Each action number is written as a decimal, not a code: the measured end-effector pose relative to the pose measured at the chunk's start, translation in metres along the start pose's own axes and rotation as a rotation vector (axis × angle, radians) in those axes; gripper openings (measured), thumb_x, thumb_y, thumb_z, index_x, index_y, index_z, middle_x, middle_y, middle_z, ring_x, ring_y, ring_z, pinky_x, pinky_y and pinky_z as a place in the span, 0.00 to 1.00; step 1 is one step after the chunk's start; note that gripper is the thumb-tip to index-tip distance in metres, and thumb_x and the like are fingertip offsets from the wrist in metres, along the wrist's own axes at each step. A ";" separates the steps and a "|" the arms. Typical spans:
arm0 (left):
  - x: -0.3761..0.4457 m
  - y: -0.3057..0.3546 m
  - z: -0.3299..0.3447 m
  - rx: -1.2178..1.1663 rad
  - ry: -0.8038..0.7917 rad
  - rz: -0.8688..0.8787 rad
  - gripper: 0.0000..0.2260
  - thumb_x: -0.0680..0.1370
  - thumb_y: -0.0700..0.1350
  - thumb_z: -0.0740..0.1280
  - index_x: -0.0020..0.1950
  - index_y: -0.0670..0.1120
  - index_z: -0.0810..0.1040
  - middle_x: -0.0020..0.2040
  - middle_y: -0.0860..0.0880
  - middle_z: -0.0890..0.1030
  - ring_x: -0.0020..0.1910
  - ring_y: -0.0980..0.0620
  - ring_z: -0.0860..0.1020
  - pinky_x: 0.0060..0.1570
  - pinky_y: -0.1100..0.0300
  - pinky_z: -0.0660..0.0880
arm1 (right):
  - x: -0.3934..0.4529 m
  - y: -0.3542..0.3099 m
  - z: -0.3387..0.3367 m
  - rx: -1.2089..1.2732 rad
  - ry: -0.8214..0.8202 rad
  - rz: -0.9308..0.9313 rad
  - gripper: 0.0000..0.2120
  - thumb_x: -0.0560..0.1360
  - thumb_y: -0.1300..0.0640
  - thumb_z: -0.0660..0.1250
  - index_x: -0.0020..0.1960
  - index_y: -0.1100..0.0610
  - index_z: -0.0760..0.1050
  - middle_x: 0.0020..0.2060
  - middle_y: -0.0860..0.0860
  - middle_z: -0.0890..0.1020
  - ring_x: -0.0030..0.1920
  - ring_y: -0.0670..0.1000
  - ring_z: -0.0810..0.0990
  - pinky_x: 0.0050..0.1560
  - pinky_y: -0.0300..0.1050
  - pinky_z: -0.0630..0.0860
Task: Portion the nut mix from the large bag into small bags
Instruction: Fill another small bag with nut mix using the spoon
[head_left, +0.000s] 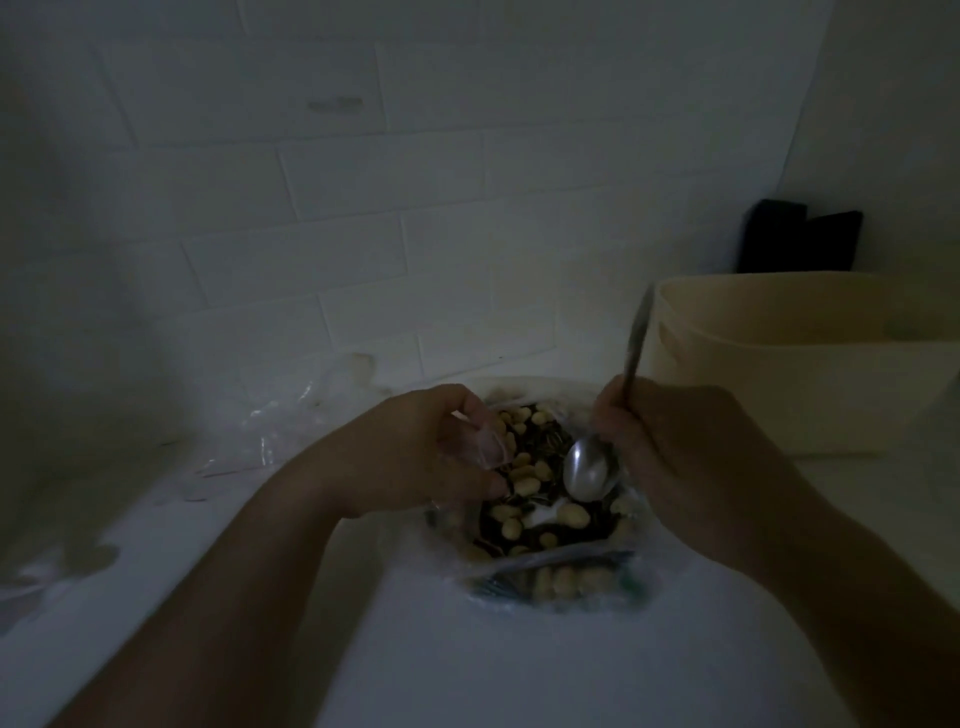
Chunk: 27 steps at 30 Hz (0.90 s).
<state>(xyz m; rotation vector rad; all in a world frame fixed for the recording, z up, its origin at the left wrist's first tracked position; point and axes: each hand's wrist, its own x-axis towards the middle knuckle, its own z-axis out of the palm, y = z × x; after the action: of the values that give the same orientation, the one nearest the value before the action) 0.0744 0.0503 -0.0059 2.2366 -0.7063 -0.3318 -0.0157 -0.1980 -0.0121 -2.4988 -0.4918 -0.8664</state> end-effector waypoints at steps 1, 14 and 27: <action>0.001 0.000 0.001 -0.001 0.005 -0.006 0.18 0.71 0.49 0.83 0.57 0.52 0.80 0.49 0.57 0.87 0.49 0.59 0.85 0.50 0.62 0.81 | 0.000 -0.002 0.002 -0.016 -0.012 -0.015 0.16 0.85 0.40 0.50 0.42 0.42 0.67 0.25 0.37 0.68 0.32 0.33 0.75 0.33 0.25 0.67; 0.019 -0.002 0.024 -0.756 0.272 -0.154 0.16 0.72 0.43 0.79 0.55 0.41 0.80 0.42 0.45 0.85 0.35 0.49 0.82 0.32 0.59 0.75 | 0.000 -0.028 0.034 0.298 0.031 0.287 0.20 0.82 0.37 0.49 0.40 0.44 0.72 0.31 0.46 0.81 0.31 0.43 0.79 0.32 0.38 0.73; 0.004 0.001 0.000 -0.061 0.430 -0.024 0.28 0.68 0.52 0.83 0.66 0.56 0.79 0.50 0.62 0.87 0.52 0.65 0.83 0.47 0.66 0.78 | 0.004 -0.004 0.019 0.690 0.194 0.700 0.15 0.84 0.61 0.56 0.43 0.62 0.76 0.26 0.57 0.78 0.23 0.54 0.71 0.24 0.41 0.68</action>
<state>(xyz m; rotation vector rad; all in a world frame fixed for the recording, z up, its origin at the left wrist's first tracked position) 0.0770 0.0475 -0.0057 2.1579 -0.4327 0.1159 -0.0052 -0.1845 -0.0217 -1.7281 0.1486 -0.5190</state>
